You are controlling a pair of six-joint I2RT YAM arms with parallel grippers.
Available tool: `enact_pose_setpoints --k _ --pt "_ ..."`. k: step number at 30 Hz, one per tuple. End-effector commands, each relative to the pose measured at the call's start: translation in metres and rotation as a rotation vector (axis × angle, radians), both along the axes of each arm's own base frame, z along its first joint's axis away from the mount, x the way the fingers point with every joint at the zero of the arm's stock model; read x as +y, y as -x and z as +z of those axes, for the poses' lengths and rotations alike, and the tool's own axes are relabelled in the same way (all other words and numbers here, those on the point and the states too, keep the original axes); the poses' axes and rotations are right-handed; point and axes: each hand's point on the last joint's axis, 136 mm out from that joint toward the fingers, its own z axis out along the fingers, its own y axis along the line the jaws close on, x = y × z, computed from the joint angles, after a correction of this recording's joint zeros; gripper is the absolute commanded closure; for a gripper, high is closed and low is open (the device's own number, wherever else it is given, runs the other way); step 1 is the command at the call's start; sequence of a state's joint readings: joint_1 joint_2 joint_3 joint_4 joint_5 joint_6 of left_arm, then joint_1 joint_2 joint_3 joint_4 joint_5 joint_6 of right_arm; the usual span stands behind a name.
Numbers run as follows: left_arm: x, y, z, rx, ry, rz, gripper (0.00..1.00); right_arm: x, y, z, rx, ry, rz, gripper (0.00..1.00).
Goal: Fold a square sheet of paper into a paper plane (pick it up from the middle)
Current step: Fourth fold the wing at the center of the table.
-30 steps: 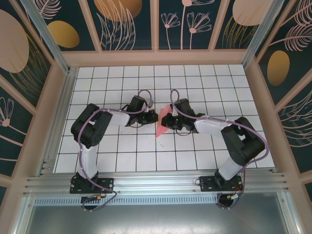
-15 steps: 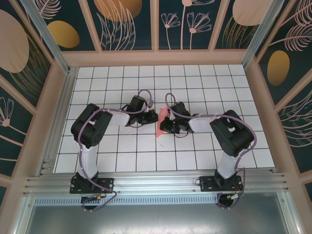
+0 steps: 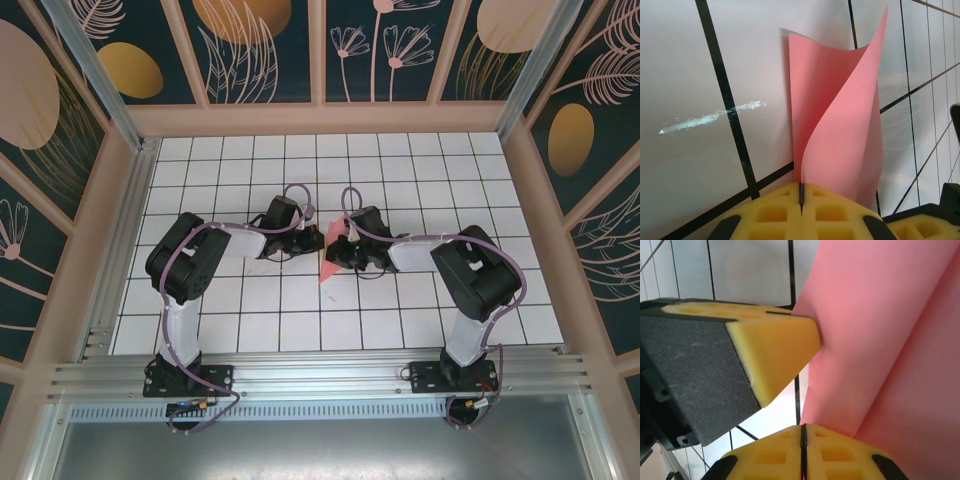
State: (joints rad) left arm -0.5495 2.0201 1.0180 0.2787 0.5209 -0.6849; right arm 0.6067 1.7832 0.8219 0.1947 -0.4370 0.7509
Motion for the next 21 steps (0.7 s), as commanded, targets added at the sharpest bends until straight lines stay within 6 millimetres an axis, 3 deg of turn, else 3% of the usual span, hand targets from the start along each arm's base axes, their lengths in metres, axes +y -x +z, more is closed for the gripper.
enact_pose_setpoints --k 1,12,16,21 --pt "0.021 0.005 -0.041 0.058 -0.13 0.049 1.0 -0.007 -0.006 -0.006 0.008 0.02 -0.045 0.88" --pt "0.016 0.002 -0.03 0.039 -0.092 0.041 0.99 -0.026 0.001 -0.031 0.085 0.086 -0.119 0.88" --pt "0.014 -0.001 -0.023 0.024 -0.079 0.045 0.89 -0.028 0.002 -0.035 0.101 0.085 -0.131 0.88" --pt "0.01 -0.008 0.001 -0.02 -0.035 0.061 0.68 -0.027 0.003 -0.036 0.115 0.082 -0.137 0.87"
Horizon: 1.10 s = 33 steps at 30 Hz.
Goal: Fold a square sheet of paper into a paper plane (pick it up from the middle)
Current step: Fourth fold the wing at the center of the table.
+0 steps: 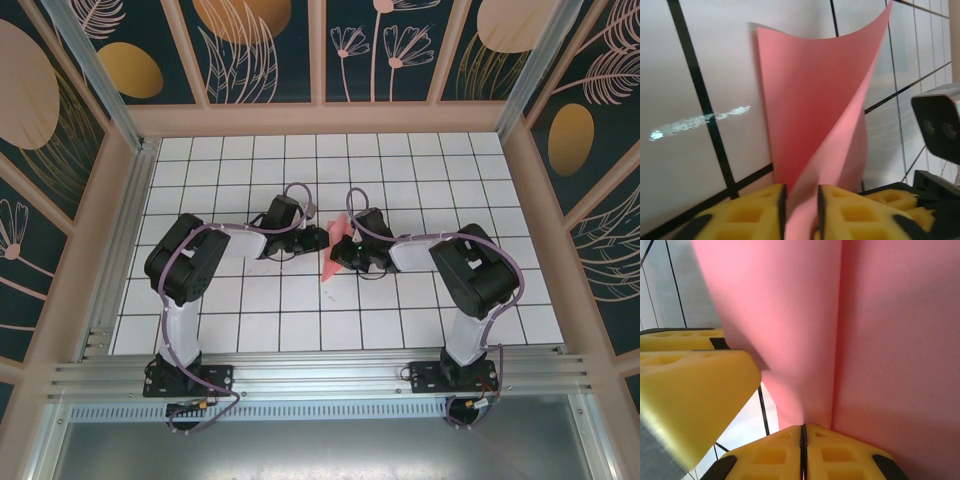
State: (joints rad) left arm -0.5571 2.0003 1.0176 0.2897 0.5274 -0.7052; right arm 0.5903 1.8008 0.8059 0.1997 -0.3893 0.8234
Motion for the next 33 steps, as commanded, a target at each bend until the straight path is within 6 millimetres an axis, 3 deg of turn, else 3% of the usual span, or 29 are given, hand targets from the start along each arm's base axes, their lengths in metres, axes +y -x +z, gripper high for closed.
enact_pose_setpoints --k 1,4,8,13,18,24,33 --pt "0.015 -0.01 -0.002 -0.027 -0.046 0.072 0.64 -0.014 0.009 -0.022 0.066 0.048 -0.042 0.88" --pt "0.019 -0.014 0.014 -0.065 -0.028 0.114 0.61 -0.012 0.006 -0.015 0.051 0.015 -0.057 0.87" --pt "0.034 -0.004 0.016 -0.069 -0.021 0.181 0.58 -0.006 0.001 0.003 0.002 -0.059 -0.069 0.84" --pt "0.038 0.024 0.033 -0.074 0.112 0.189 0.57 0.001 -0.009 0.031 -0.064 -0.124 -0.062 0.83" --pt "0.033 0.047 0.052 -0.104 0.175 0.159 0.57 0.003 -0.018 0.038 -0.088 -0.127 -0.059 0.81" --pt "0.014 0.059 0.048 -0.127 0.17 0.095 0.59 0.001 -0.03 0.037 -0.104 -0.107 -0.077 0.81" --pt "0.01 0.04 0.027 -0.229 0.065 0.079 0.71 0.001 -0.033 0.032 -0.087 -0.09 -0.079 0.85"
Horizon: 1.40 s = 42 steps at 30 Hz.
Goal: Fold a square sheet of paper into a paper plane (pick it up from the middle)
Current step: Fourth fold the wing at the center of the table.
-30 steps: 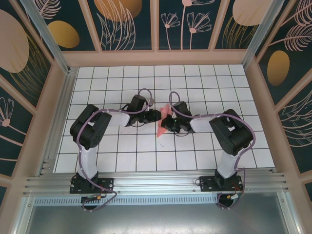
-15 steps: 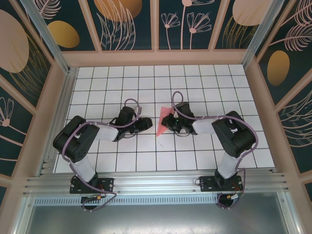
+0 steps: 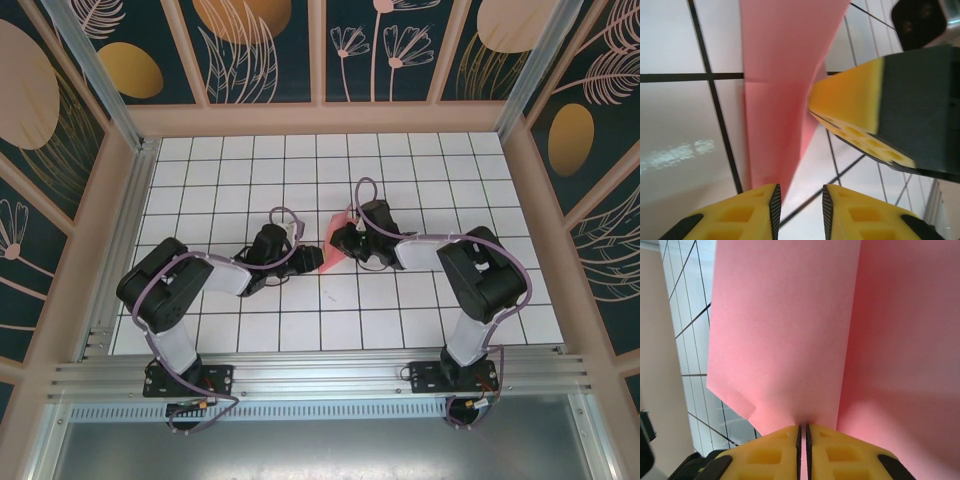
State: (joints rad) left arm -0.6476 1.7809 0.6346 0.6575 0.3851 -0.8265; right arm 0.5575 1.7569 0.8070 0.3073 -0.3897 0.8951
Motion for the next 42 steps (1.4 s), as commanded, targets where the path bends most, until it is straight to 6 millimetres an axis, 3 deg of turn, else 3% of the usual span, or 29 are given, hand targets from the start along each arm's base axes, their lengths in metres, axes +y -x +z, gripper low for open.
enact_pose_setpoints --k 1,9,20,26,27,31,42 --pt "-0.007 -0.017 0.006 -0.115 -0.023 -0.01 0.71 -0.001 -0.005 -0.003 -0.007 0.017 0.001 0.86" --pt "-0.017 -0.023 0.011 -0.162 0.02 -0.042 0.73 -0.001 -0.003 -0.006 0.004 0.019 0.004 0.86" --pt "-0.019 -0.022 -0.003 -0.144 -0.008 -0.06 0.82 -0.003 0.001 -0.003 0.001 0.007 0.003 0.86" --pt "-0.02 -0.024 -0.008 -0.15 -0.024 -0.069 0.95 -0.005 0.006 0.002 -0.012 0.006 0.013 0.86" --pt "-0.02 -0.024 -0.008 -0.152 -0.027 -0.072 0.97 -0.016 -0.001 0.007 -0.031 0.005 -0.01 0.86" --pt "-0.023 -0.021 -0.011 -0.14 -0.031 -0.104 1.0 -0.016 -0.007 0.025 -0.108 0.015 0.028 0.86" --pt "-0.029 -0.025 -0.036 -0.016 -0.106 -0.12 1.0 -0.007 -0.029 0.009 -0.089 0.065 0.067 0.86"
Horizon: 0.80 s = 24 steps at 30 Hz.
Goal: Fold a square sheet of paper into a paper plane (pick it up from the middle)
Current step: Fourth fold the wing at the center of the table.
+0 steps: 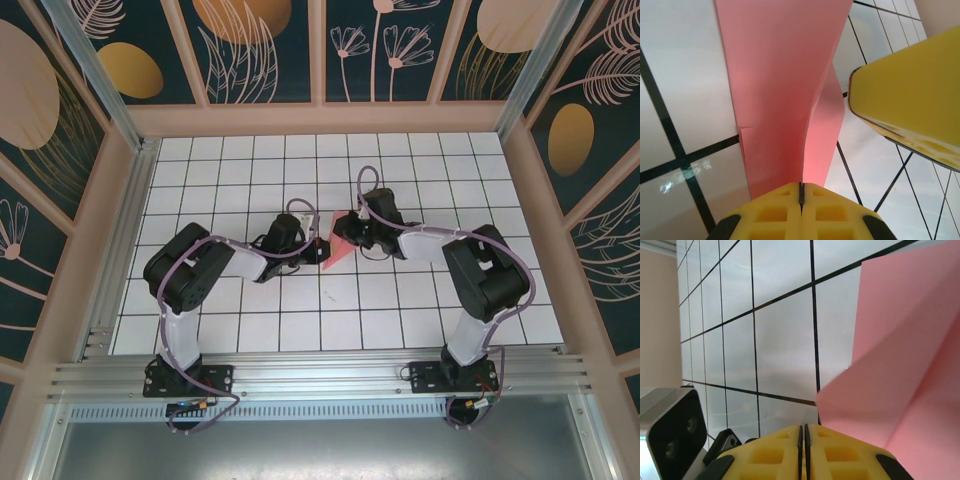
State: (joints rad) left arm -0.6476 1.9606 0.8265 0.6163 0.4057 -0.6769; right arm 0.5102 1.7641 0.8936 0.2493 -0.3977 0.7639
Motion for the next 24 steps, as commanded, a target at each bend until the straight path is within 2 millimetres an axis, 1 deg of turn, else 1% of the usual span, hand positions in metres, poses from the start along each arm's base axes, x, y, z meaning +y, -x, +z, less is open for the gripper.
enact_pose_setpoints --k 1,3,6,10,13,17,24 --pt "-0.001 0.006 -0.021 0.084 -0.05 -0.017 1.0 -0.001 -0.004 -0.011 0.015 0.03 0.026 0.86" --pt "-0.002 0.006 -0.024 0.107 -0.05 -0.016 1.0 -0.002 -0.008 -0.012 0.012 0.032 0.018 0.86" --pt "-0.004 0.005 -0.024 0.129 -0.037 -0.005 1.0 -0.006 -0.011 -0.016 0.011 0.032 0.009 0.86" --pt "-0.002 0.001 -0.022 0.15 -0.029 0.019 1.0 -0.009 -0.01 -0.017 -0.004 0.019 0.02 0.86" --pt "-0.003 -0.001 -0.021 0.165 -0.019 0.016 0.98 -0.009 -0.008 -0.016 -0.012 0.003 0.035 0.85" --pt "-0.006 -0.004 -0.021 0.17 -0.026 0.011 0.98 -0.013 -0.004 -0.032 0.029 0.036 0.028 0.85" --pt "-0.002 -0.005 -0.025 0.183 -0.043 0.025 0.96 -0.022 -0.006 -0.052 0.086 0.055 -0.026 0.85"
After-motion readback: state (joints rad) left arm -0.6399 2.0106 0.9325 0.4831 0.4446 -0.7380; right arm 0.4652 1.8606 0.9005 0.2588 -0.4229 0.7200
